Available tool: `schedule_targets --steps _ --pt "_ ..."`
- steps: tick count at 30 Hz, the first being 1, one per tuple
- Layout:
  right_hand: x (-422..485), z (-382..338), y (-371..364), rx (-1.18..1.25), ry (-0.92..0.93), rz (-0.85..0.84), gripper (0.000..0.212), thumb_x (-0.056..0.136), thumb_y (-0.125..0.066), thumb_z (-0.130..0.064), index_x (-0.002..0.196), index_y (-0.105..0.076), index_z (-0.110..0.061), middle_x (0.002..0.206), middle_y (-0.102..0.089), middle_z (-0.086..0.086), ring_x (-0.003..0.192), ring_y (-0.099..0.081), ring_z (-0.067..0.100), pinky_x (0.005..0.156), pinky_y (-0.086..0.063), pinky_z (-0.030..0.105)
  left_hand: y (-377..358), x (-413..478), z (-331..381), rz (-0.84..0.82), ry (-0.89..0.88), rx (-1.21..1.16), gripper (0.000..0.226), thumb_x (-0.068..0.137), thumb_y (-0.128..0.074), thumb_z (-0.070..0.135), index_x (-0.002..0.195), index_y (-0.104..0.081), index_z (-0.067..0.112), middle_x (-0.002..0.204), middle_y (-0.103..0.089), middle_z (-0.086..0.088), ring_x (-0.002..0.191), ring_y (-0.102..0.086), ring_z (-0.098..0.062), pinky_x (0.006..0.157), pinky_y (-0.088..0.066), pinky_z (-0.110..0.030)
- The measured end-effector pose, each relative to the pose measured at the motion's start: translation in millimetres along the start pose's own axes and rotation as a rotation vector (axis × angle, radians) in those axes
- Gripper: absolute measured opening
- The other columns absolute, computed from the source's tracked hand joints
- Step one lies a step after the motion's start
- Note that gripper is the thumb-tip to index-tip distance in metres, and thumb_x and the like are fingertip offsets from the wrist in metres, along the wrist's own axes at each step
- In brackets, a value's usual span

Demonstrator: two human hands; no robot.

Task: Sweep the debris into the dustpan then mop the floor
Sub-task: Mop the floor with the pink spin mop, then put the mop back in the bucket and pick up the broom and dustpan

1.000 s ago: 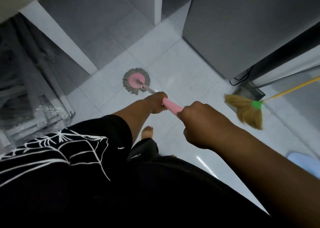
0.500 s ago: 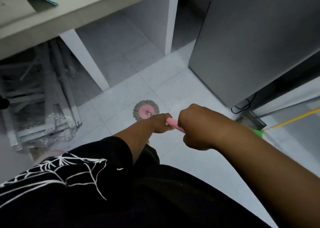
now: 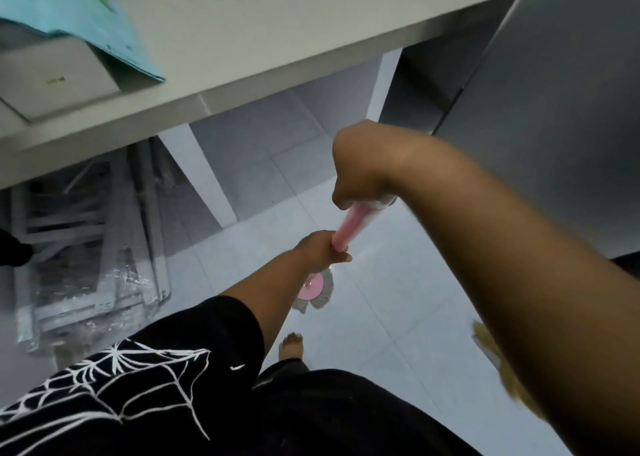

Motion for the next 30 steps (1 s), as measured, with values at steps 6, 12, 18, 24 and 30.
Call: schedule_targets --steps 6,12,18,24,30 --pt "79.3 2.4 43.9 0.090 -0.043 0.201 0.032 0.080 -0.062 -0.018 0.052 -0.047 -0.014 0.052 -0.045 -0.001 0.046 -0.042 0.016 0.044 -0.034 0.026 59.9 34.4 -6.0 -0.019 -0.003 -0.057 0.020 0.087 -0.069 0.037 0.076 -0.055 0.028 0.081 -0.060 -0.001 0.085 -0.059 -0.025 0.092 -0.052 -0.044" --pt "115.2 12.4 65.5 0.459 -0.014 0.574 0.046 0.081 -0.063 -0.029 0.047 -0.042 -0.006 0.043 -0.044 0.009 0.040 -0.037 0.018 0.043 -0.032 0.026 90.0 54.6 -10.5 -0.011 -0.008 -0.090 0.017 0.087 -0.071 0.031 0.086 -0.062 0.017 0.089 -0.064 -0.009 0.091 -0.061 -0.031 0.096 -0.050 -0.041" --pt "112.2 32.0 34.0 1.252 0.166 0.720 0.037 0.093 -0.062 -0.038 0.077 -0.074 -0.006 0.073 -0.075 -0.001 0.074 -0.072 0.008 0.073 -0.061 0.034 98.6 65.9 -9.4 0.031 0.024 -0.199 0.013 0.085 -0.072 0.022 0.088 -0.062 0.015 0.095 -0.063 -0.013 0.090 -0.059 -0.026 0.098 -0.048 -0.047" --pt "110.1 52.5 -33.6 1.153 0.189 0.570 0.049 0.073 -0.053 -0.081 0.110 -0.046 -0.050 0.097 -0.063 -0.017 0.090 -0.066 0.008 0.072 -0.057 0.017 88.2 68.6 1.2 0.061 0.033 -0.240 0.032 0.089 -0.068 0.020 0.119 -0.062 0.010 0.118 -0.065 -0.014 0.110 -0.061 -0.030 0.099 -0.050 -0.042" --pt "133.6 73.7 -87.0 1.026 0.274 0.234 0.043 0.088 -0.053 -0.065 0.121 -0.042 -0.040 0.119 -0.062 -0.015 0.105 -0.059 0.001 0.086 -0.047 0.011 88.3 72.0 11.6 0.192 0.013 -0.327 0.030 0.093 -0.064 0.014 0.119 -0.055 0.001 0.114 -0.061 -0.025 0.110 -0.061 -0.035 0.096 -0.052 -0.046"
Point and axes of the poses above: each hand's wrist, its own x-axis towards the middle knuckle, its own y-axis out of the back of the hand, z = x × y, the point moved 4 cm from there along x, towards the middle knuckle
